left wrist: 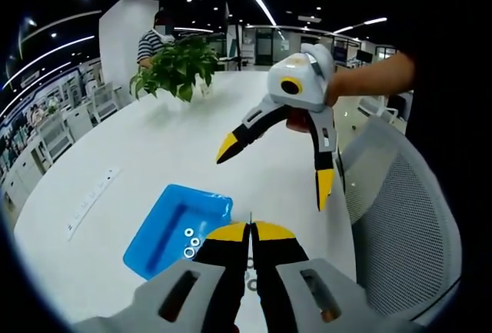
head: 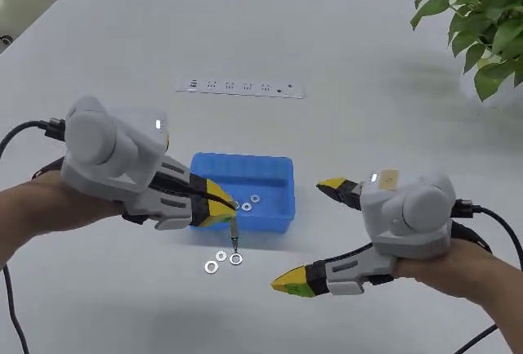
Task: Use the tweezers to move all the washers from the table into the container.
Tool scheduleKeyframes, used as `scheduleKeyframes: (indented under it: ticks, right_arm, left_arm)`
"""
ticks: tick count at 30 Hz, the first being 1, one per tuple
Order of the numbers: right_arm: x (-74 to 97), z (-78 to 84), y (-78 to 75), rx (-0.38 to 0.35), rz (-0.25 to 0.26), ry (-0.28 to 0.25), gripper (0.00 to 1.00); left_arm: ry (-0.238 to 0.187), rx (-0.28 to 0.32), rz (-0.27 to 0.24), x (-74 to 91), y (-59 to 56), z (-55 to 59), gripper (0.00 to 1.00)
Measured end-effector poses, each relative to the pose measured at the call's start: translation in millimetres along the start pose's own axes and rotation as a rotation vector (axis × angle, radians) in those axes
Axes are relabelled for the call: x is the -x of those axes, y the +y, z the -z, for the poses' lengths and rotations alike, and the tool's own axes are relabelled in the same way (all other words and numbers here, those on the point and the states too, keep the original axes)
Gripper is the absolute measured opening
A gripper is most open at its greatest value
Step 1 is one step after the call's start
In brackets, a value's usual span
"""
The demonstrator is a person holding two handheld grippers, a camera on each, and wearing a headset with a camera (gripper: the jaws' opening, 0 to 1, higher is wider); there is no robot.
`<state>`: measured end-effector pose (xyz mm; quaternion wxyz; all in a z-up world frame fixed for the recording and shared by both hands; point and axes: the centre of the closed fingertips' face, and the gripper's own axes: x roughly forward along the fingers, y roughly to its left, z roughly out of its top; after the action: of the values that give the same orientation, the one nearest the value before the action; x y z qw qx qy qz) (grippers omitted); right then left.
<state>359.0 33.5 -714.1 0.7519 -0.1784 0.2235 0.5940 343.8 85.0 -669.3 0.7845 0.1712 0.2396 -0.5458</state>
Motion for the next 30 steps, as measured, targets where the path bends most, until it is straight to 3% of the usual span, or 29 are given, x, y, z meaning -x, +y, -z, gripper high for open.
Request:
scheduleKeyframes:
  ticks: [30]
  right_arm:
    - [-10.9,4.8,16.7,0.03,-0.069,-0.003,0.9]
  left_arm:
    - [0.024,-0.014,0.029,-19.5,-5.3,19.0,0.05]
